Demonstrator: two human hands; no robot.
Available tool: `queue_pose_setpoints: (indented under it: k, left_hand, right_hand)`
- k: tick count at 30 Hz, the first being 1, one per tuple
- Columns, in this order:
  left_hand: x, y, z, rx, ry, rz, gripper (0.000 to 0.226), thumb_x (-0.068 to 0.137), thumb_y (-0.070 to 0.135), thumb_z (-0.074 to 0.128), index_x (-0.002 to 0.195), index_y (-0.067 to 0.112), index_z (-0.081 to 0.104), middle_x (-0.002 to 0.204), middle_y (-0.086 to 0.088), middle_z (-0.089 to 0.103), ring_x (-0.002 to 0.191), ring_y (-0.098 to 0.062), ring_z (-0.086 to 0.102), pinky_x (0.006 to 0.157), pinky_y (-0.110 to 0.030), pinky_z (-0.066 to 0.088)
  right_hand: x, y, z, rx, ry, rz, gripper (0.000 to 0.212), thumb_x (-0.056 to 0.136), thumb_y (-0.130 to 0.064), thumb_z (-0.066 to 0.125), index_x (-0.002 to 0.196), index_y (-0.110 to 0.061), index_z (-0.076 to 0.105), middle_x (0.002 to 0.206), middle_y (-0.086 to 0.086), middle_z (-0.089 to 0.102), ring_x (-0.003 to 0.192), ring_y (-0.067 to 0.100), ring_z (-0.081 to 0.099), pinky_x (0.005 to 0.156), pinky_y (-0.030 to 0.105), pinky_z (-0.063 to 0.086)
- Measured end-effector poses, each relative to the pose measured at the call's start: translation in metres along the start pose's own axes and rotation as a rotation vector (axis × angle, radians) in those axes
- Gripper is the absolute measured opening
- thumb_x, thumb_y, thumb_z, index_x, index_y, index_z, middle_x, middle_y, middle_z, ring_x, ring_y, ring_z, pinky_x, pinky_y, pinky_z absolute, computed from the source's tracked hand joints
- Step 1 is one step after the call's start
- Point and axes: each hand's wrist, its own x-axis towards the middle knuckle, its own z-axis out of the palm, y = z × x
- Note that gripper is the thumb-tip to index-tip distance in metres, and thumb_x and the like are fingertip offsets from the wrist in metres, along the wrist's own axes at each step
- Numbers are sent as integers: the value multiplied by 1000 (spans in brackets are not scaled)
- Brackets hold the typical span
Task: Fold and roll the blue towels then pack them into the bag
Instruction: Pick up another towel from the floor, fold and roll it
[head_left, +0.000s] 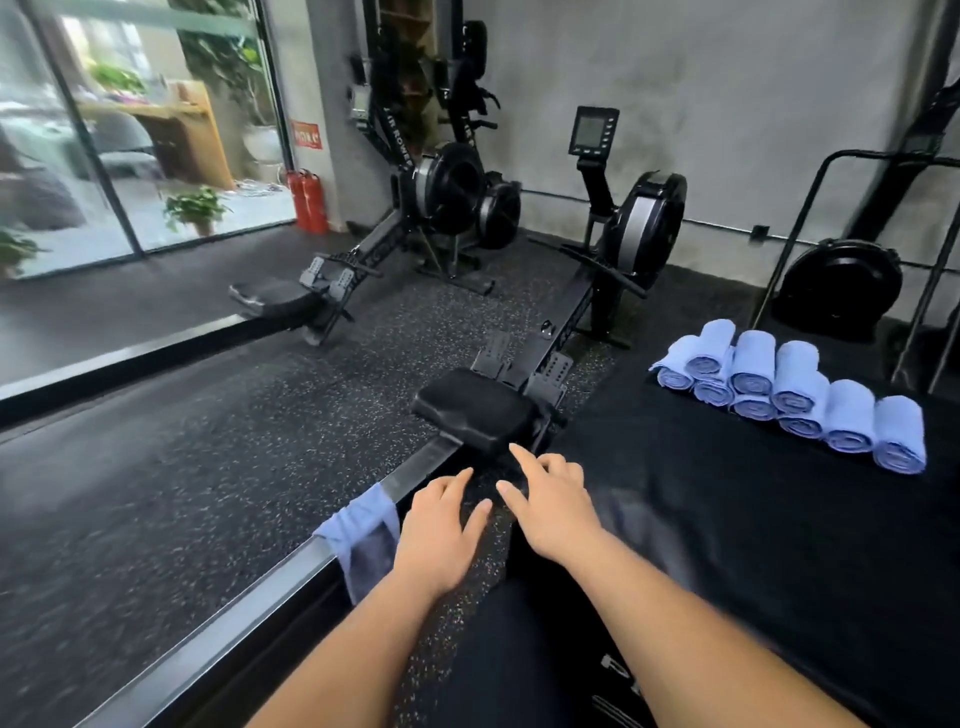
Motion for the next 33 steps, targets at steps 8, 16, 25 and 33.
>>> queue_pose_setpoints:
  k: [8,16,25,33]
  left_hand:
    - [-33,-83,-21,33,-8,-218,67,105,62,42,160,25,39,155,-1,48,144,-24,42,119,-41,35]
    - [-52,-130,-16,73,-72,-354,63,107,58,43,160,24,39,151,-3,49,137,-28,46,112,-41,41]
    - [-56,-177,6,92,-157,-471,64,107,58,42,161,25,36,152,-6,48,137,-28,46,111,-42,41]
    - [-35,-220,31,136,-233,-554,62,105,52,50,160,26,36,153,-5,46,138,-28,43,112,-43,42]
  right_hand:
    - [5,-52,60,-50,-33,-143,65,106,-59,42,163,-36,25,153,4,40,138,27,30,115,41,36]
    - [11,-69,118,-8,-190,-141,65,105,-59,44,163,-37,25,154,4,36,138,26,27,115,44,37]
    - [26,-67,172,-33,-332,-110,64,106,-56,43,164,-35,24,155,4,33,139,27,30,114,43,39]
    - [58,-71,210,-102,-436,-153,62,106,-56,41,162,-35,23,156,2,31,138,26,30,110,45,44]
